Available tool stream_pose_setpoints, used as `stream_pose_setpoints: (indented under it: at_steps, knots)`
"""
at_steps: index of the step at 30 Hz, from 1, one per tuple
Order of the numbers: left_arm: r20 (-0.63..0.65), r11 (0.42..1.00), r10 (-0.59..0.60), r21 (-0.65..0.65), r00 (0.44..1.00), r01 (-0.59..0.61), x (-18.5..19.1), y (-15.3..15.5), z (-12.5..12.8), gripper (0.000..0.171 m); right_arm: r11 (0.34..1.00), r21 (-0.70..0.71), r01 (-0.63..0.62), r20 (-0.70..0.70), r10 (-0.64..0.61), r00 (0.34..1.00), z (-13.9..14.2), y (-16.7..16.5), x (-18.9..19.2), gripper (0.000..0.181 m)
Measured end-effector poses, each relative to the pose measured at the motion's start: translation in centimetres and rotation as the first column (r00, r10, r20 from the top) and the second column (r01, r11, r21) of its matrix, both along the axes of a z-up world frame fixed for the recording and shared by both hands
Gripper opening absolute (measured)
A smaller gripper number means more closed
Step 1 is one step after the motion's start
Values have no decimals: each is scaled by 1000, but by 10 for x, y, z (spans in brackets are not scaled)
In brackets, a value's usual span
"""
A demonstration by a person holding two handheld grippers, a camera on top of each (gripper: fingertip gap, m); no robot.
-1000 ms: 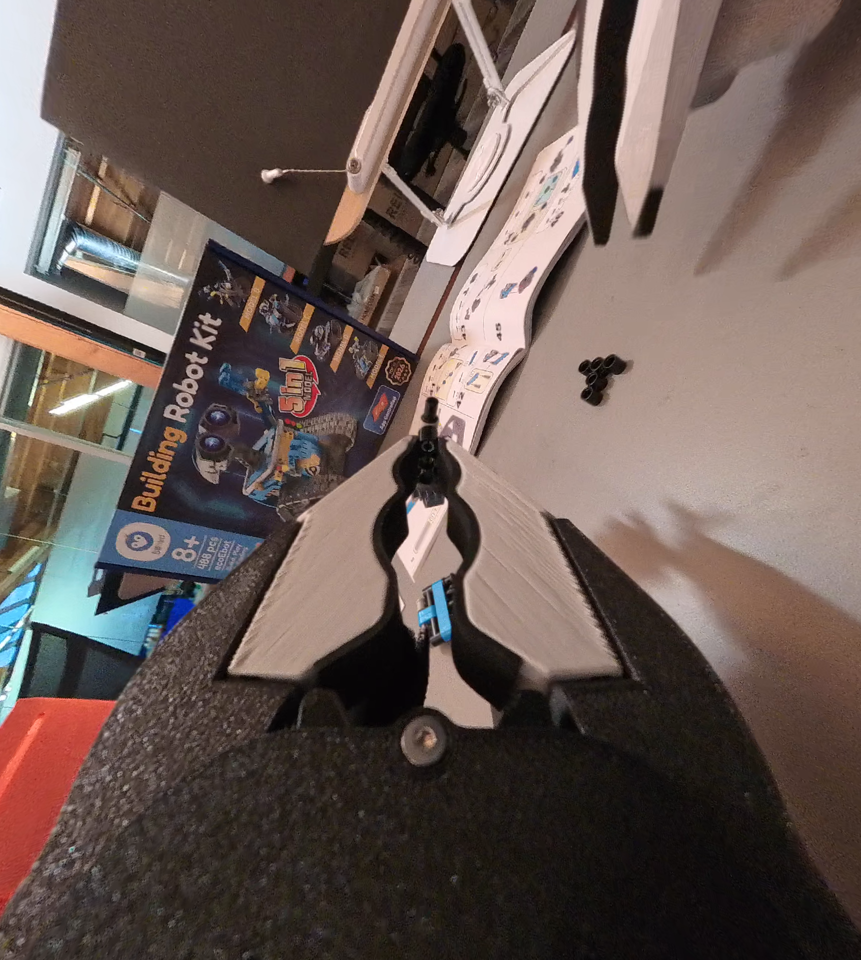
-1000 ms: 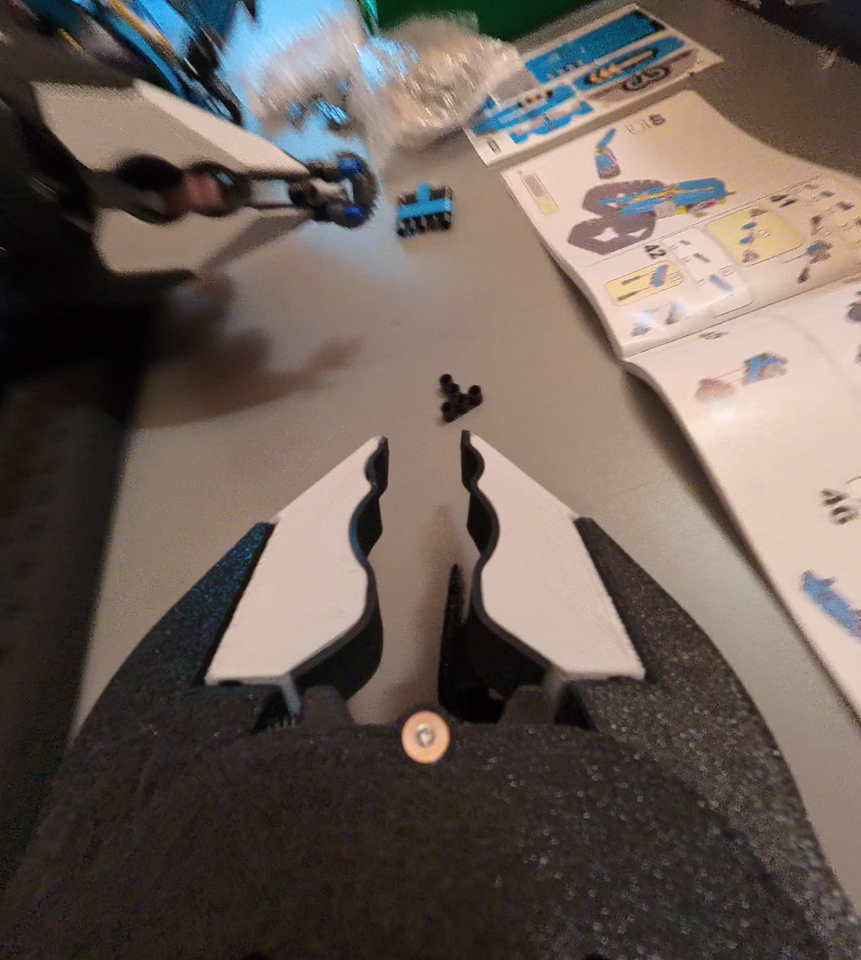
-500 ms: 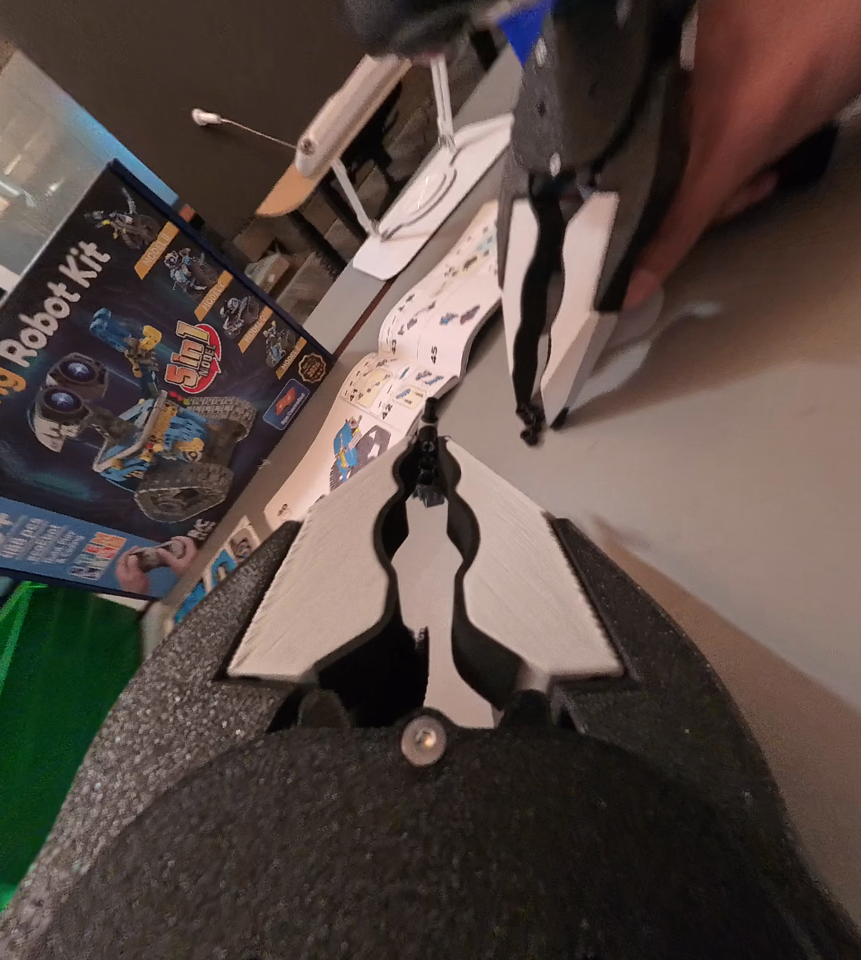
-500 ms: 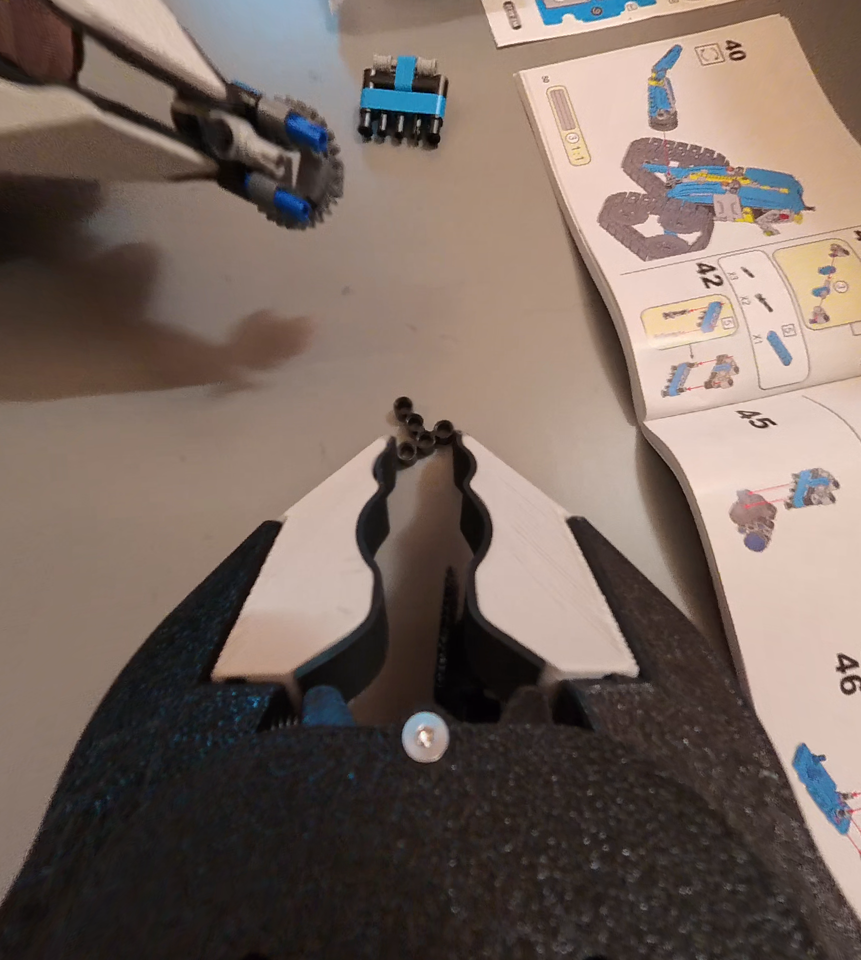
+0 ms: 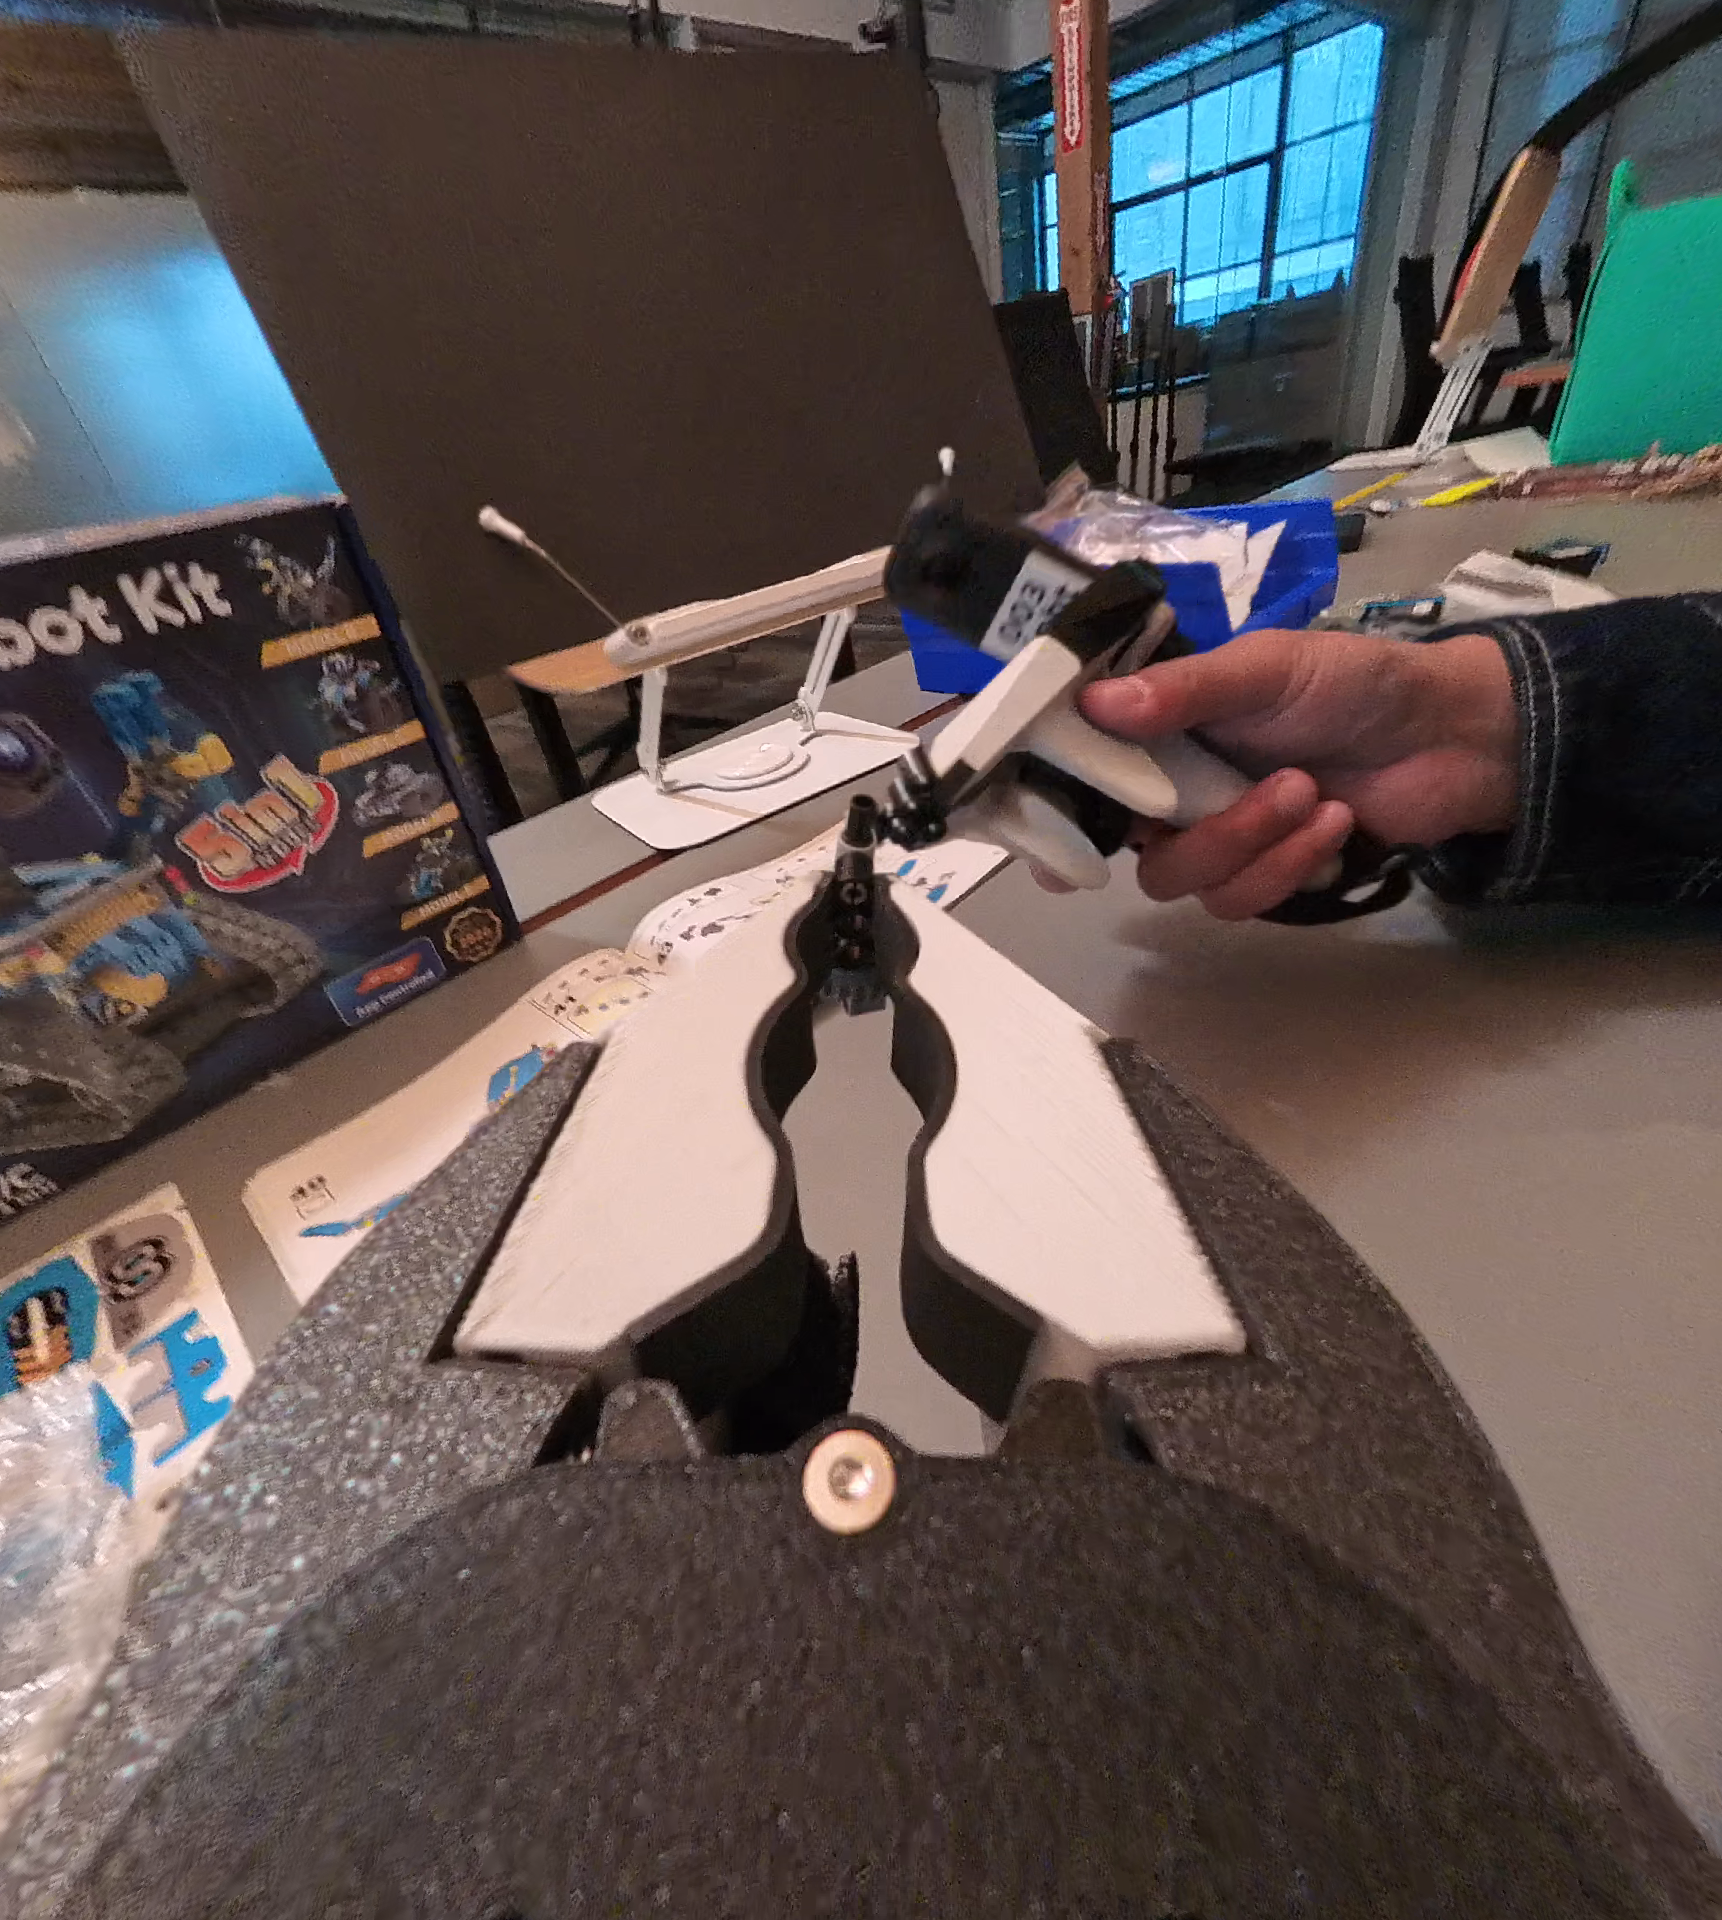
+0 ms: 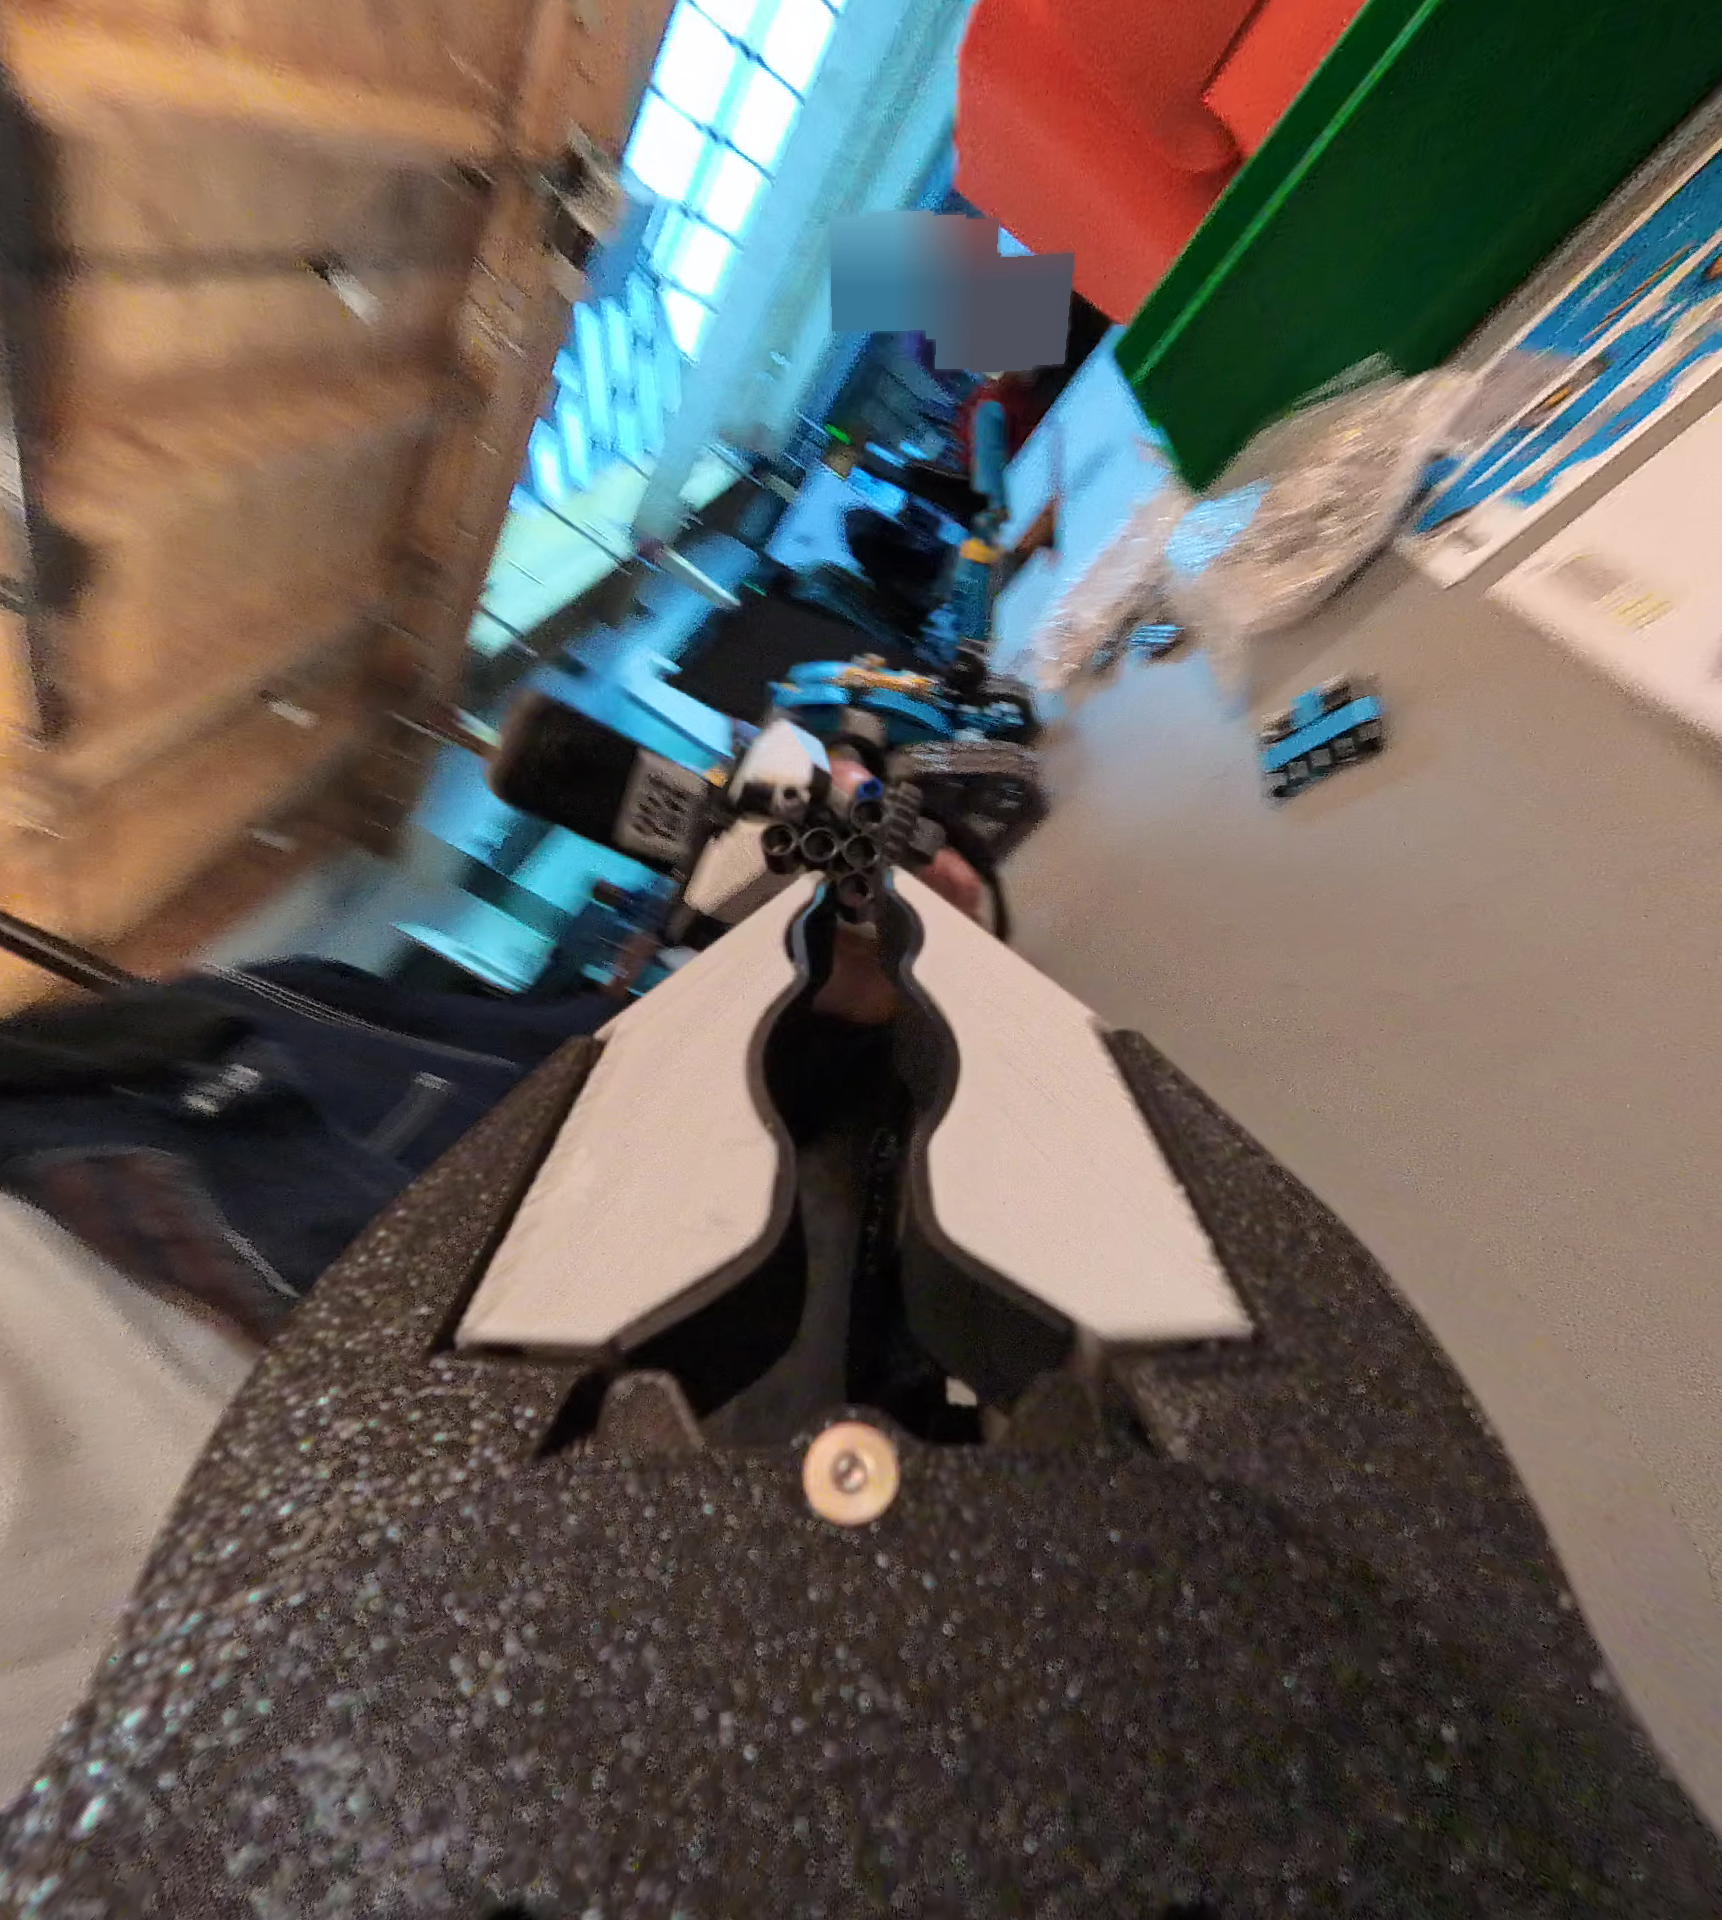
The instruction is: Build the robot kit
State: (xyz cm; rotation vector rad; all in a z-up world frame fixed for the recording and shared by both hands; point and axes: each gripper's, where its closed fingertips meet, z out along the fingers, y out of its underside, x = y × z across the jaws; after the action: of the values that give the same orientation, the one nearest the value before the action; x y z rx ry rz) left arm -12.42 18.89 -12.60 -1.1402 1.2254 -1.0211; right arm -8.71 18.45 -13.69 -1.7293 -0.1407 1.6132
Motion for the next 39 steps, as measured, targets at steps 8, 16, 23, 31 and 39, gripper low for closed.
stream_pose_setpoints:
  at_steps: [8,16,23,31,39]
  knots:
    - [-27,999,-15,-36,1000,14,8,-2,-7,6,997,-53,-47,-119,40,992,-7,-1,-18,7]
    - [-74,998,-28,-54,997,24,12,-2,-17,6,1000,2,-30,-16,30,999,-17,-2,-17,7]
    - [-78,999,1,35,997,2,12,-5,-15,6,996,-77,38,-92,-45,995,-17,7,-3,6]
    - [-111,998,15,62,994,-8,14,-4,-21,6,998,34,46,115,-49,992,-19,4,-8,7]
    - [-108,998,9,68,994,-2,13,-6,-21,6,1000,8,11,101,-12,995,-23,0,-14,7]
